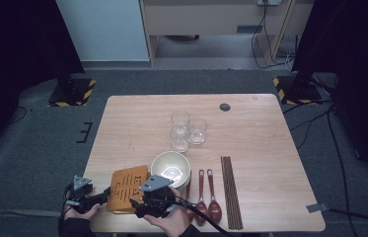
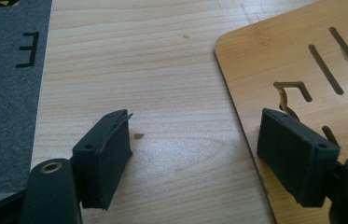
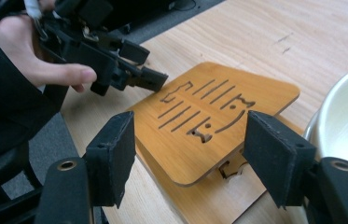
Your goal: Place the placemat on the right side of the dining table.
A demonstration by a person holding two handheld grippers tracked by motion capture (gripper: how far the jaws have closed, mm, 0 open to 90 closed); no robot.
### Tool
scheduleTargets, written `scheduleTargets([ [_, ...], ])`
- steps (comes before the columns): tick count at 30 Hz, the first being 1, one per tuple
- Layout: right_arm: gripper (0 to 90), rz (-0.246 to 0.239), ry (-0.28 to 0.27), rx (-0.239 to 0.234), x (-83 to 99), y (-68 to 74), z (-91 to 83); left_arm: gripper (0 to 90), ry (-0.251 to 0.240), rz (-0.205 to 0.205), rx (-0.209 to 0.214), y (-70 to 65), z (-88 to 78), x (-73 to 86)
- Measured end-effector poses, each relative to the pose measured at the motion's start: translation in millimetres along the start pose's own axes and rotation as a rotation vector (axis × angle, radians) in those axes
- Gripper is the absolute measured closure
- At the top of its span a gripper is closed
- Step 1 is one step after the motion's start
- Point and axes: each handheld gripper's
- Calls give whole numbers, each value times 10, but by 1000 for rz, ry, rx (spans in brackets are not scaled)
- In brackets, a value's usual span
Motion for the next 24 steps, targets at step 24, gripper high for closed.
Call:
scheduleTargets([
  [24, 365, 59, 72, -5, 166, 82, 192, 243, 1, 5, -1, 5, -2, 0],
])
Point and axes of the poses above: each handheld gripper's, and its own axes: z roughly forward along the jaws, x roughly out of its underside, y roughly to its left, and after that the axes turned 12 degrees about -z, right-handed
